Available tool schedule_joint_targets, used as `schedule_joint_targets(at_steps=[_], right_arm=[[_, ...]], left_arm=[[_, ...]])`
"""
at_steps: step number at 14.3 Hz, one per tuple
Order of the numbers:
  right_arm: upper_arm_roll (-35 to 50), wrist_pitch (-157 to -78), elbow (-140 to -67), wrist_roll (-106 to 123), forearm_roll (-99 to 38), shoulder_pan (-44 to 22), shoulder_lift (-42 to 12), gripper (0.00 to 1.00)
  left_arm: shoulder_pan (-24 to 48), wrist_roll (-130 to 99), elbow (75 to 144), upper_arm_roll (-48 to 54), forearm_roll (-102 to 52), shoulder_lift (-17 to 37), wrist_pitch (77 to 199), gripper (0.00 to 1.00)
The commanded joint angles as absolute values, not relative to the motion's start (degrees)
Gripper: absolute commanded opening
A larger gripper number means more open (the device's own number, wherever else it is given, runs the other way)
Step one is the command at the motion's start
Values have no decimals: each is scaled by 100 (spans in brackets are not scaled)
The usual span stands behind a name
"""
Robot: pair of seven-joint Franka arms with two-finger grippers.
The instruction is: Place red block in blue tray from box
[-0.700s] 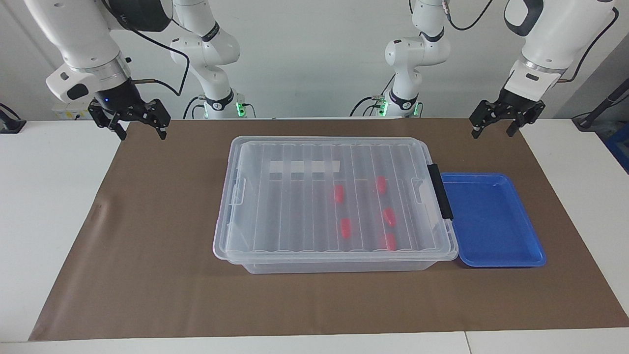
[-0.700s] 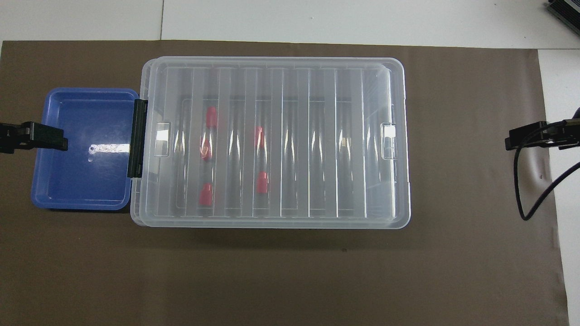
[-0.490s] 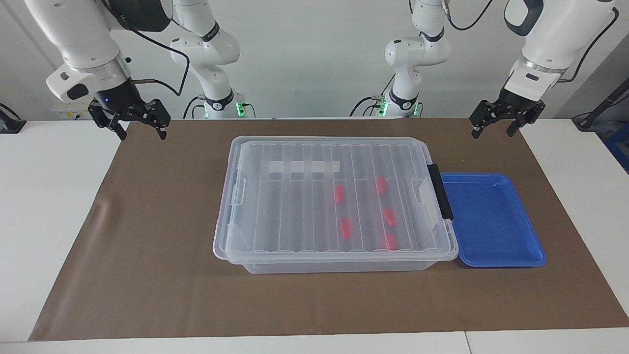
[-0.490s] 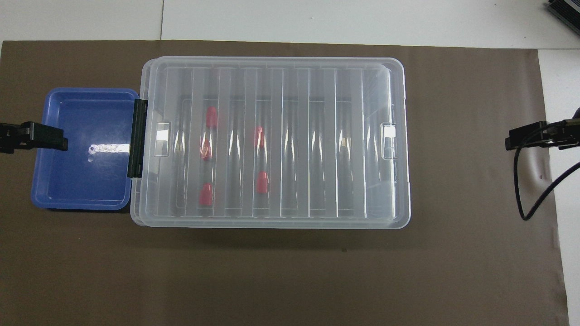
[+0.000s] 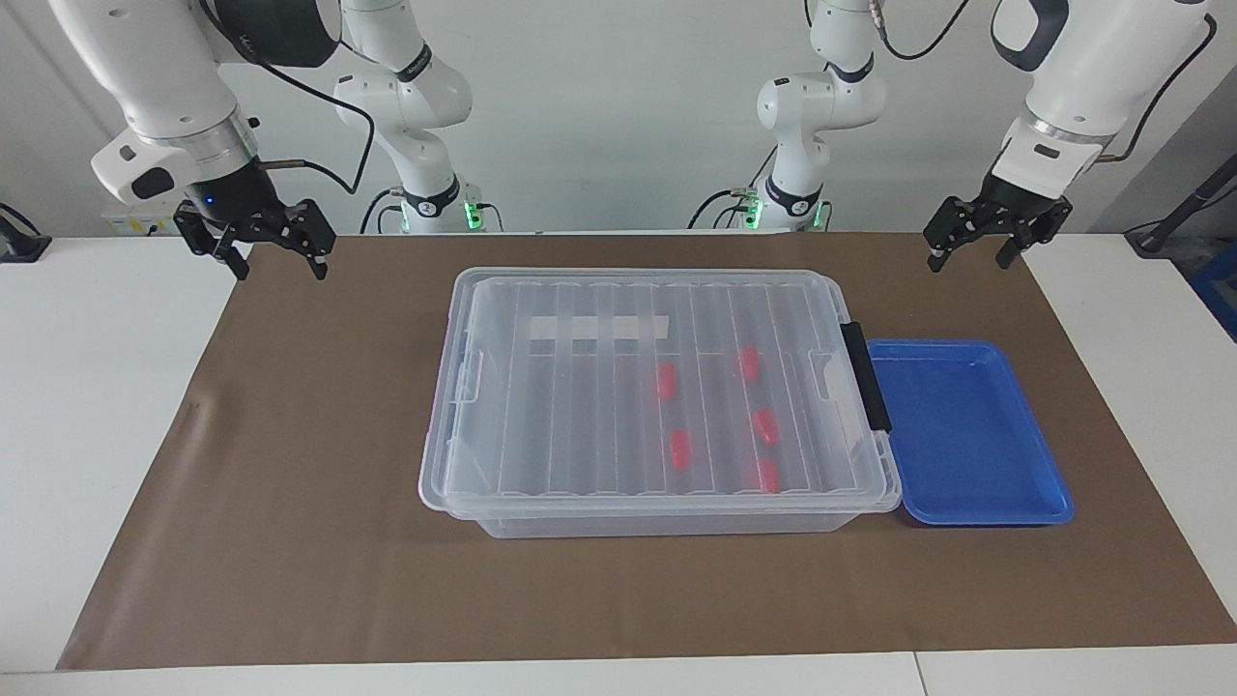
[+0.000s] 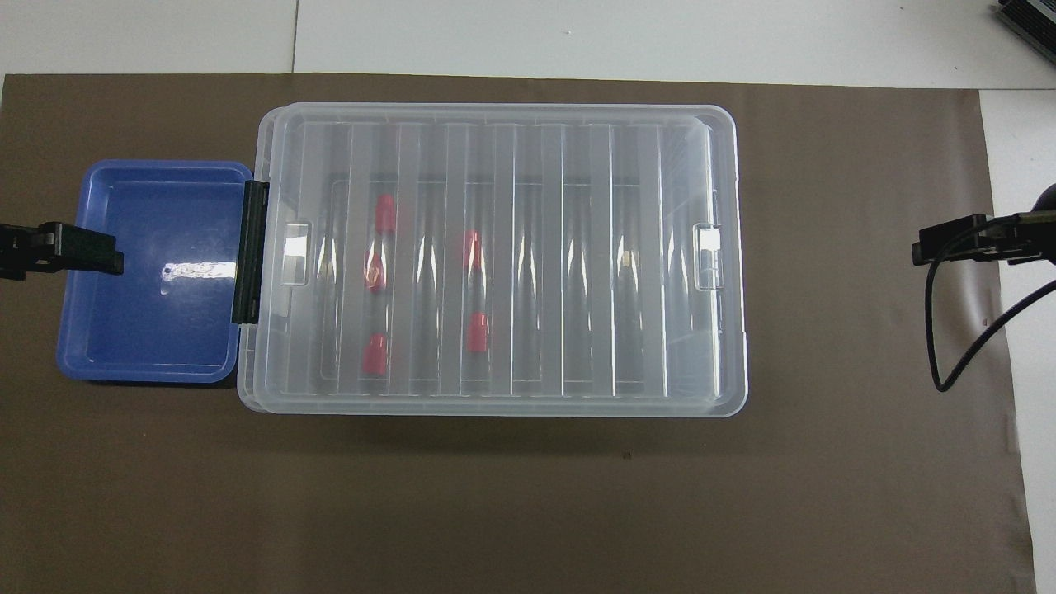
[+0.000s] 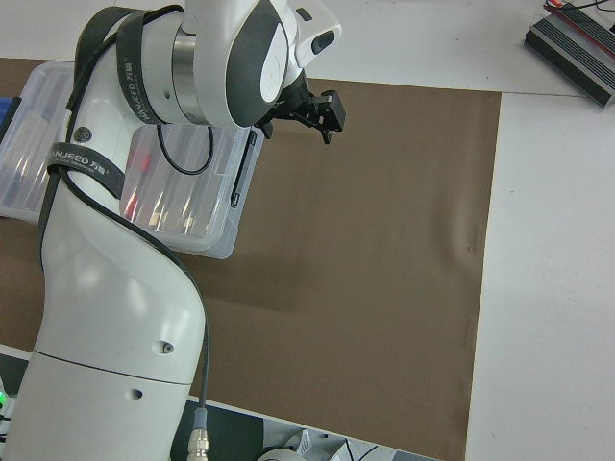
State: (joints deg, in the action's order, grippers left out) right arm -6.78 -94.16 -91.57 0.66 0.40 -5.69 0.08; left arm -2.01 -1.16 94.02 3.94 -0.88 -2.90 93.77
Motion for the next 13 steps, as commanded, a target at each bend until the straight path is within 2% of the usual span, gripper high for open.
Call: schedule_joint_targets(at_steps=[1,6,13], right_arm=[[-615,-9799,-9571,-88,-44,-808,159,100],[-615,-10818,-9888,-623,-26,-1572,-272,100],[-615,-11496,-10538,-773,307,-1907,-545,100]], left_arm=[[-158,-123,9668,334,-176,-501,9536,100],[-149,-123,9668,334,-176,-501,9554,100],[-79,-123,9703,334,-176,-510,9650,100]])
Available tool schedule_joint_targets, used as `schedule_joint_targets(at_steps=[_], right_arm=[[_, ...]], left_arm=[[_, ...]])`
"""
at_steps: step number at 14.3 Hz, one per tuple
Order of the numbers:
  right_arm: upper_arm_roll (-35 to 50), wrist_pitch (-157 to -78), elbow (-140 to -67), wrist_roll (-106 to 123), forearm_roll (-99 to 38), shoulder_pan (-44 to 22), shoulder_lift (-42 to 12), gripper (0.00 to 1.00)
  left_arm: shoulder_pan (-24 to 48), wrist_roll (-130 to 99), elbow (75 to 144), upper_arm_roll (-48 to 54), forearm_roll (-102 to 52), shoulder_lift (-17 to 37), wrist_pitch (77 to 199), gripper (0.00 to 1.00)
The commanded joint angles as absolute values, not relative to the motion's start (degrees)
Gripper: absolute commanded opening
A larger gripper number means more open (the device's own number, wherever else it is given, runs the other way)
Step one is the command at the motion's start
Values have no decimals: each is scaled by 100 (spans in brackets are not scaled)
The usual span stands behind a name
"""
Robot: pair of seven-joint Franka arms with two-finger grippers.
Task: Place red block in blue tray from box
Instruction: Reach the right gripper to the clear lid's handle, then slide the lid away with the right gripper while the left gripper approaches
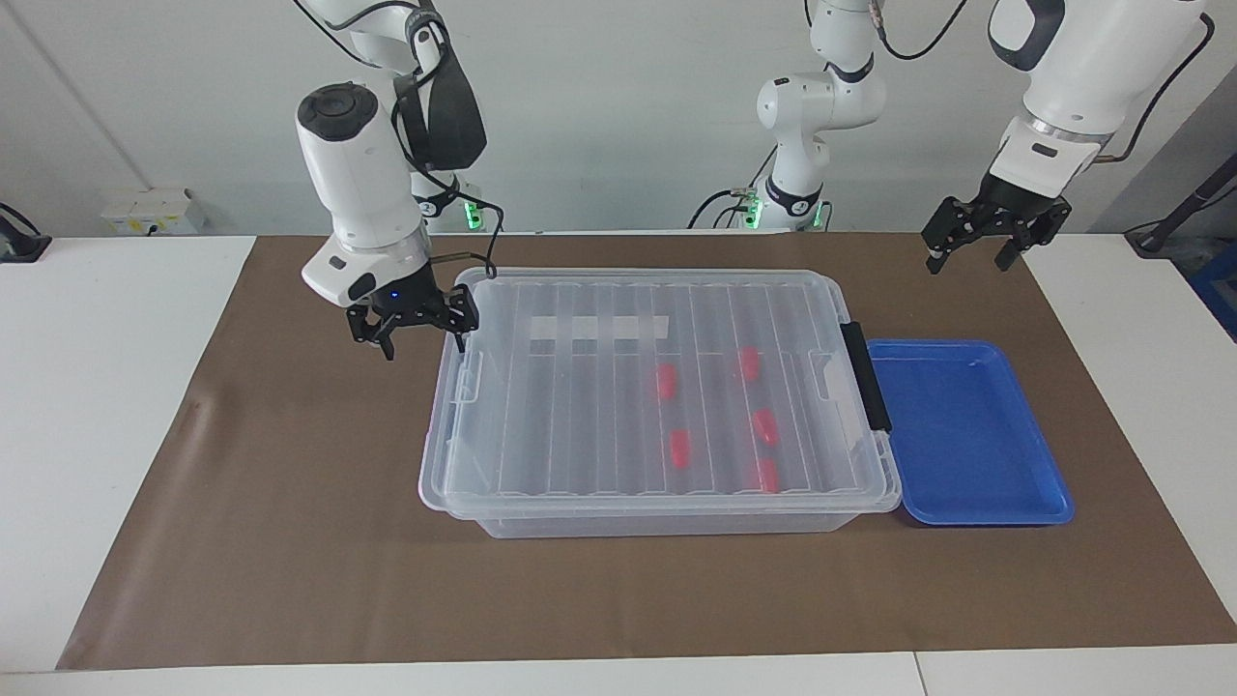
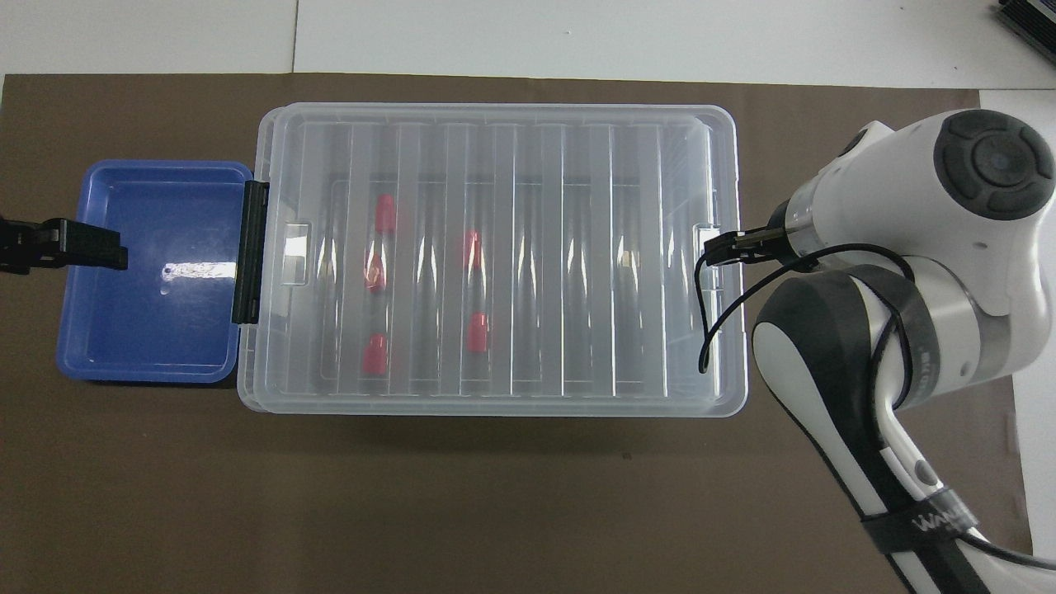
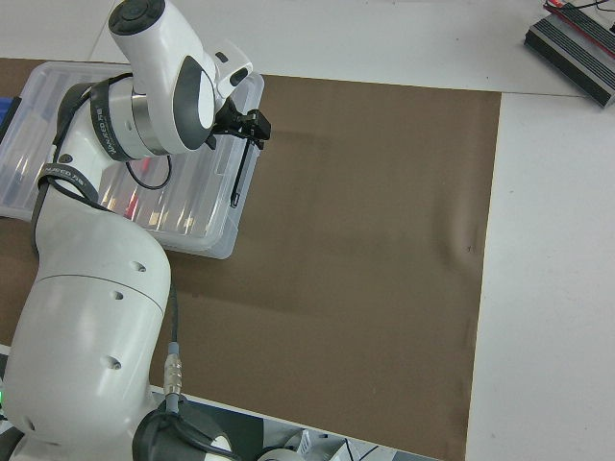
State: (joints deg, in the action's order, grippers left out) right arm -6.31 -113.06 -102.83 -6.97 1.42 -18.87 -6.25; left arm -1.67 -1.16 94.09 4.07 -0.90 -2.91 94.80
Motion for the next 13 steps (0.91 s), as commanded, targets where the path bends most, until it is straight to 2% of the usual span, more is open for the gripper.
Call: schedule_joint_targets(at_steps=[1,13], right_arm=[[-615,-11505,-10538,-782,342,-1907,-588,100],[-624,-11681,-10547,-800,791,-1706,-791,100]], left_arm=[[-88,-88,9703,334,-176,-510,9650,100],[-53,-97,9677,316,-176,-510,9536,100]])
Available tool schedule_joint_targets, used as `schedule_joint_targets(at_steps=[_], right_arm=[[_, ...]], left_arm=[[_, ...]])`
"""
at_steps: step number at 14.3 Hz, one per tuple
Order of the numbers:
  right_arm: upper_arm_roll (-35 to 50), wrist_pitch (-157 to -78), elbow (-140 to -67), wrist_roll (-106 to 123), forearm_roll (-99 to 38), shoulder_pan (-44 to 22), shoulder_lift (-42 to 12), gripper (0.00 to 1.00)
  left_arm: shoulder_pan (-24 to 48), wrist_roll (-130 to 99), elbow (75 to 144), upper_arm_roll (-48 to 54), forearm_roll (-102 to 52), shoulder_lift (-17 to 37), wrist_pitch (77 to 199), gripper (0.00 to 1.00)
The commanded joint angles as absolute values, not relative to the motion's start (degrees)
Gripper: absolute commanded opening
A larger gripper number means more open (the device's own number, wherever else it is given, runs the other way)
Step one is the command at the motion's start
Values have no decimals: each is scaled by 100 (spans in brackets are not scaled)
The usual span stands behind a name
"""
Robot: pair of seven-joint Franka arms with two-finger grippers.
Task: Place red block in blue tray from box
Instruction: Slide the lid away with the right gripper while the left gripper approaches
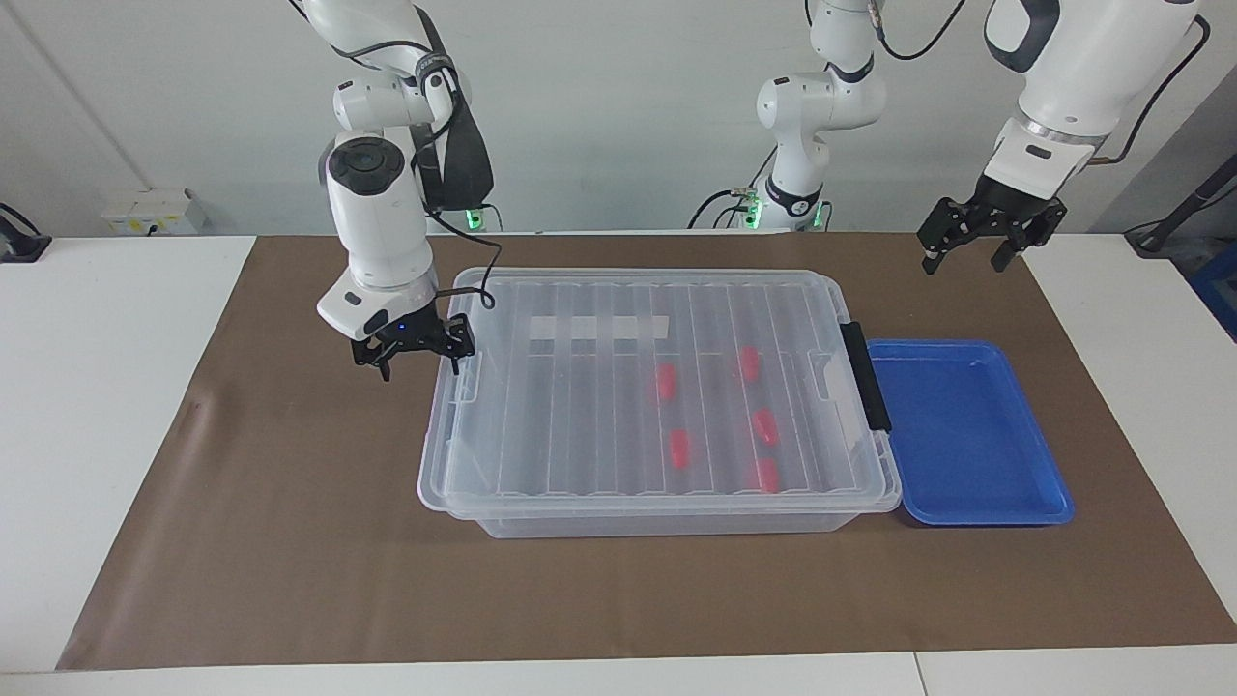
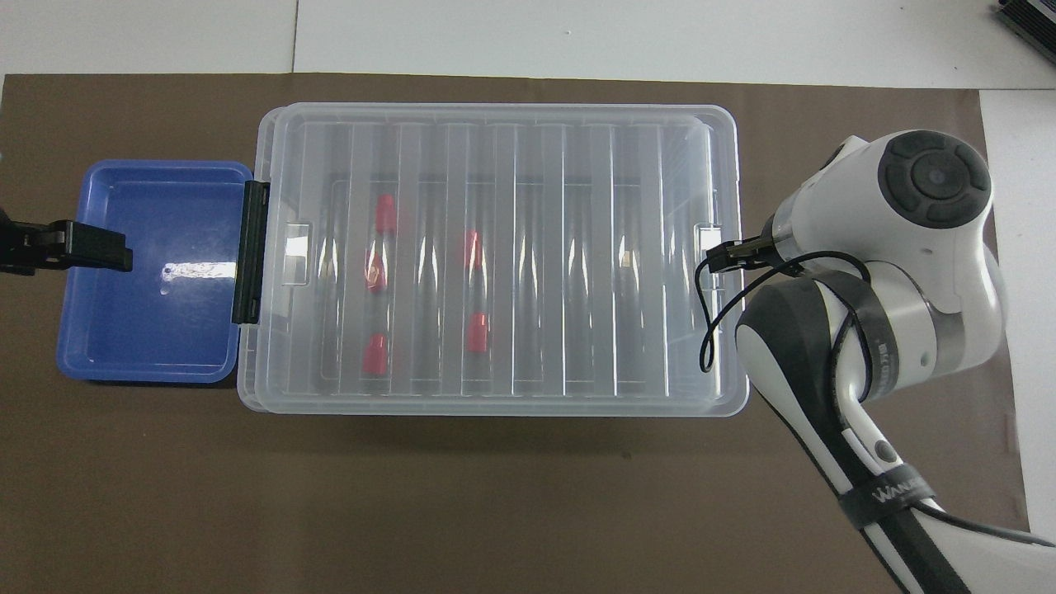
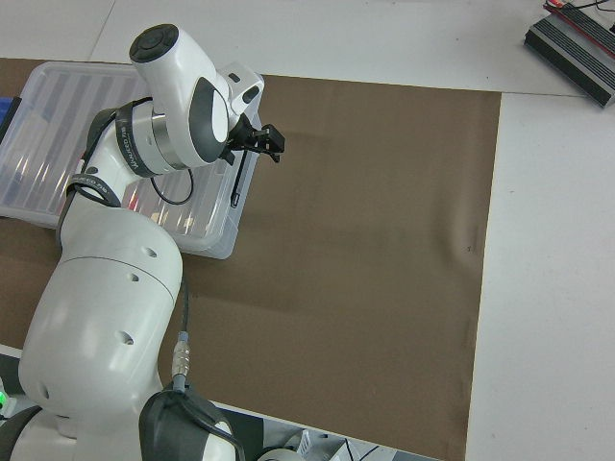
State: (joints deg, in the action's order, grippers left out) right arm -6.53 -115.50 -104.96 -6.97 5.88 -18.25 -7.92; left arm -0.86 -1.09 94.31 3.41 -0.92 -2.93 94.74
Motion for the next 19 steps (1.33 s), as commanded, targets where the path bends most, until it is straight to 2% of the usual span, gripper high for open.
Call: schedule_joint_targets(at_steps=[1,14,17,19], right_arm=[[-624,-11698,-10547,-800,800,-1635,-791,100],[-624,-11602,-10485,-738,1028,-1257,-809,100],[-624,-11610,-10494,-712,1028,-1152,-809,100],[-624,-11610,-10494,-616,1037,-1064,-809,100]], left_arm=[[-44,-105,9677,308,-176,-510,9536,100],[-53,-167,9694,325,-176,-527,9553,100],[-62,-596,9703,325,-245,-519,9668,100],[43,-1708,9808,334,-290,-527,10166,100]])
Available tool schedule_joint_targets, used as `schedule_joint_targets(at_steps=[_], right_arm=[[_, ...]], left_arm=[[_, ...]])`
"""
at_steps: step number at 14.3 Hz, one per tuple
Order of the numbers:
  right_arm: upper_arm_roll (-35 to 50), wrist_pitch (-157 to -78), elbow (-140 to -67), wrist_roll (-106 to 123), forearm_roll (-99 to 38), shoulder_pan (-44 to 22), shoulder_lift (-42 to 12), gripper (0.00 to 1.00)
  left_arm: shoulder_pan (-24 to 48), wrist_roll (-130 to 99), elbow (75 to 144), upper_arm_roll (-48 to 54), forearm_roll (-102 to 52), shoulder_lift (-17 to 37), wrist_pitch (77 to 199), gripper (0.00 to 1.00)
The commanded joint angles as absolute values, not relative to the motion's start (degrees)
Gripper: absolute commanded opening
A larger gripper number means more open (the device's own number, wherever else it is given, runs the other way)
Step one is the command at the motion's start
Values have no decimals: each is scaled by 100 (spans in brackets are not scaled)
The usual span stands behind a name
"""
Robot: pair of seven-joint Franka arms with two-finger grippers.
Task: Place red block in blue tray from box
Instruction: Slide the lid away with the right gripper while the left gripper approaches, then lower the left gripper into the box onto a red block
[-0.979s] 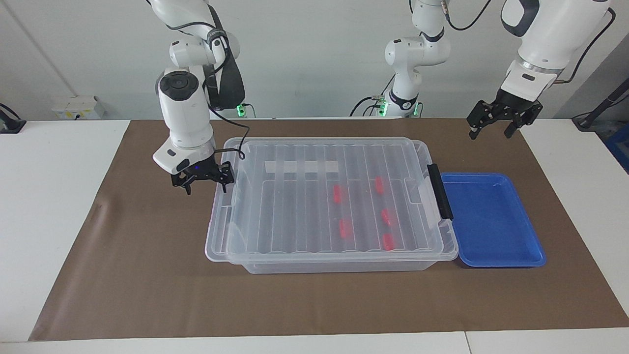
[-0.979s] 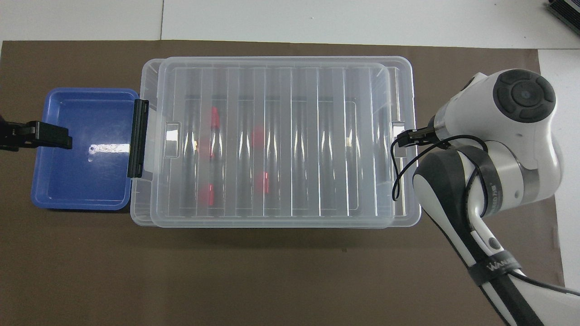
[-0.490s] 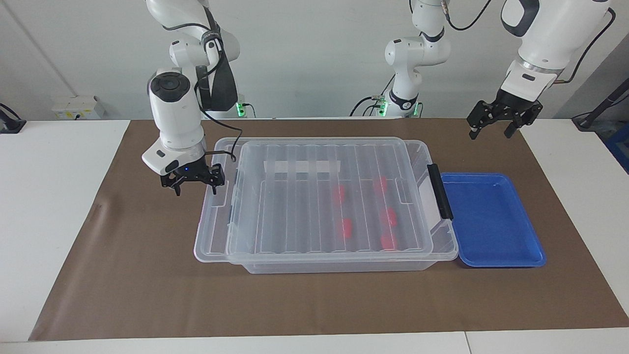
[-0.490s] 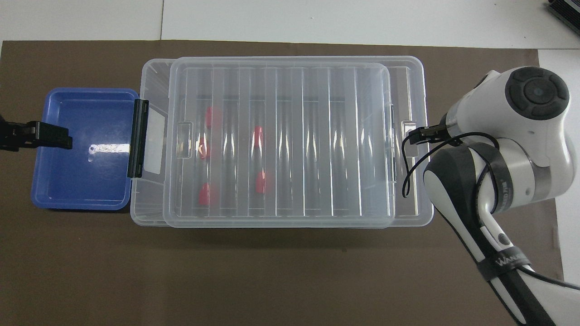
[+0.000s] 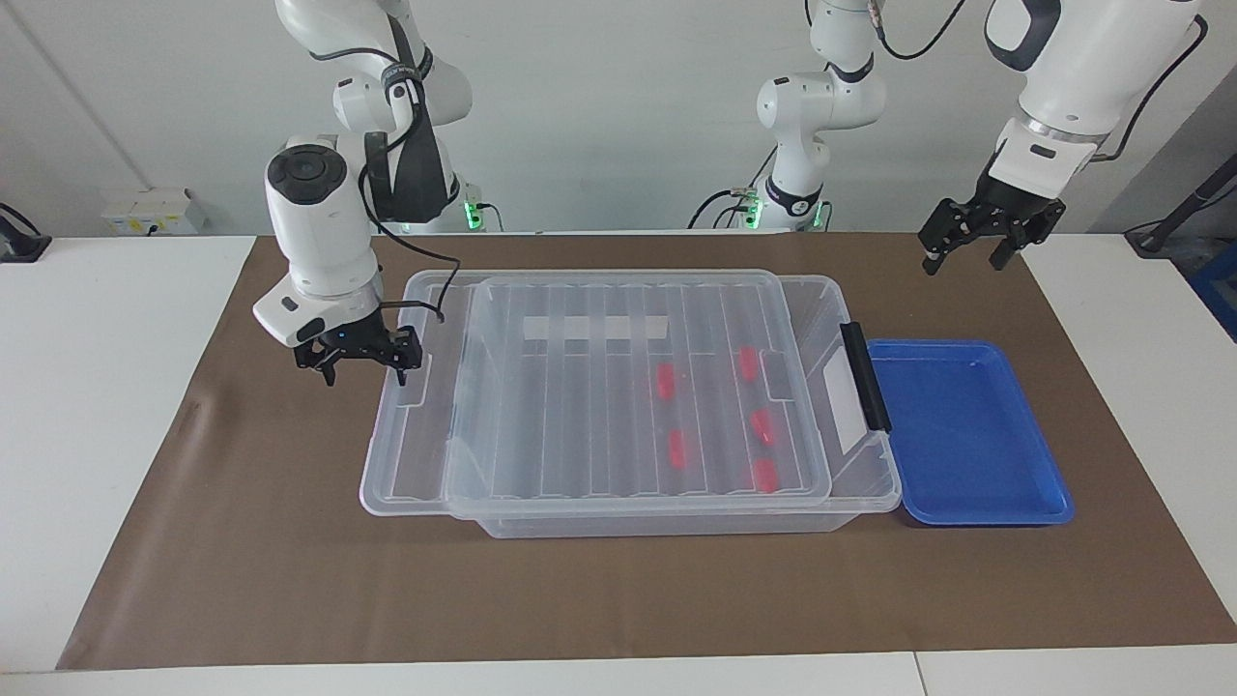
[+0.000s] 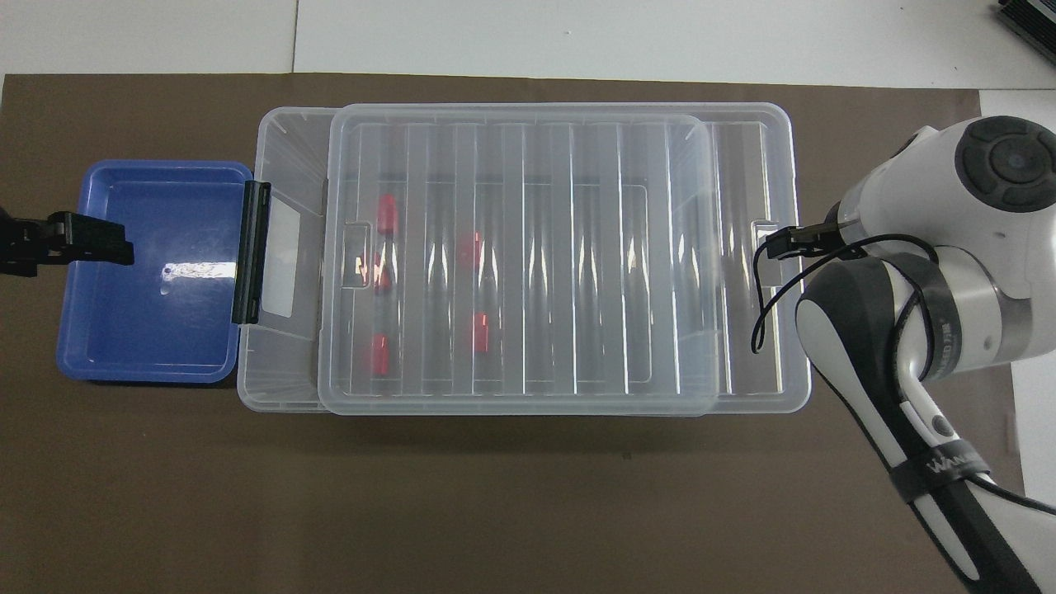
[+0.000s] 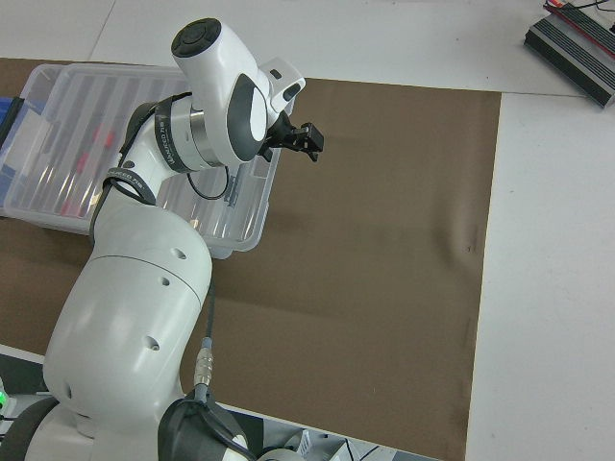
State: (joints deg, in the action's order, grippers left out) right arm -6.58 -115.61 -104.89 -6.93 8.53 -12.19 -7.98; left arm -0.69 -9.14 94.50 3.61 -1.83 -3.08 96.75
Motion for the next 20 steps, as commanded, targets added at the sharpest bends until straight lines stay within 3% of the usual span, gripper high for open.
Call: schedule_joint_targets(at_steps=[1,9,14,20], right_arm=[[-624,-11610,-10494,-580,1028,-1037,-809,100],[-633,-11610,-10494,-536,1186,-826,-817,100],[-633,-11619,-10494,-431,1274,-703,-809,100],[-633,-11619,-10494,-431,1424,-606,-817,100]], left_arm=[[166,-2184,9904,334,-290,-527,10413,100],[544,-4051,10072,334,-290,-413,10977,100],[1142,-4717,10238,325,0,-1,11380,100],[1362,-4939,10721,325,281,237,12285,100]])
